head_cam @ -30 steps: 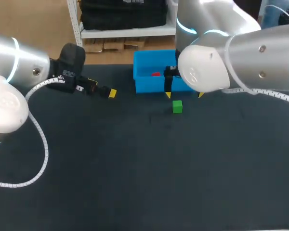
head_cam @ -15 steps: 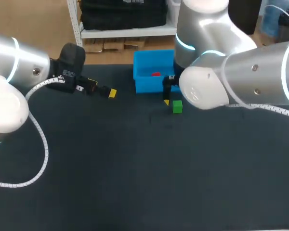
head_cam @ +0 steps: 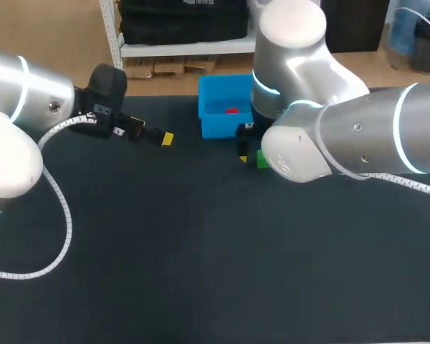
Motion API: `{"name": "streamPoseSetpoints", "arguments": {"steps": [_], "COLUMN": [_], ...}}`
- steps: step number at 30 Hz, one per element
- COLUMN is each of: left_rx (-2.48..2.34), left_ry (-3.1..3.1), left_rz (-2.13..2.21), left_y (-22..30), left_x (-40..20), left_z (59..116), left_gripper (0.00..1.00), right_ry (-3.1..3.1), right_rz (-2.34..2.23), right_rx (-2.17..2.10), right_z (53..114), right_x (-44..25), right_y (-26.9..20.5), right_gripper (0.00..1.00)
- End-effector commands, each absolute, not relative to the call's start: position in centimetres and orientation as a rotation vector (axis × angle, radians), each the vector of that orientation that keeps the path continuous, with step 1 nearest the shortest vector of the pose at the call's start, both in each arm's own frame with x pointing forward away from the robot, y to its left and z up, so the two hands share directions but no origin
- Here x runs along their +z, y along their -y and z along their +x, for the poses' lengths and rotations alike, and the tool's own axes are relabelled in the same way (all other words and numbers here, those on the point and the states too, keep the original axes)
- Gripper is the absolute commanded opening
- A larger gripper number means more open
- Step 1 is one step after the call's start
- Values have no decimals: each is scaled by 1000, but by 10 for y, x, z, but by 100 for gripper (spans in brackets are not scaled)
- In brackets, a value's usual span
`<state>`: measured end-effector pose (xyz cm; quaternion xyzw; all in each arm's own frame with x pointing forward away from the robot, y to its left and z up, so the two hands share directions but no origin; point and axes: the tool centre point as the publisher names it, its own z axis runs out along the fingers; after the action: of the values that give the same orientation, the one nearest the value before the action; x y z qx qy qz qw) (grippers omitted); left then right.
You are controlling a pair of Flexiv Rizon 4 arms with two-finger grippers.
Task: Use the left arm to pick the red cube and place it into the blue plastic box first, then use the right arm to grasp the green cube and put it into the same blue plastic box after the first action is fully finished.
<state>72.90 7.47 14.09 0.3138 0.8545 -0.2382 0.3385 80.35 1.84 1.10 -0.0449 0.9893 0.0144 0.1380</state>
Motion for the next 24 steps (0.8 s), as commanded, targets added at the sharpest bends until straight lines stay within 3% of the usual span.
{"name": "streamPoseSetpoints", "arguments": {"steps": [1,24], "left_rx": [-627,-627], "left_ry": [-2216,-2216], "left_rz": [818,818], "left_y": [-76,-76], "left_x": [140,140], "left_z": [728,728], "left_gripper": [100,100], "right_ry": [-2860,-2874], "right_rz": [-130,-120], "right_rx": [29,45], "right_z": [815,812], "right_x": [4,4], "right_y": [-21,-8], "right_gripper": [100,100]}}
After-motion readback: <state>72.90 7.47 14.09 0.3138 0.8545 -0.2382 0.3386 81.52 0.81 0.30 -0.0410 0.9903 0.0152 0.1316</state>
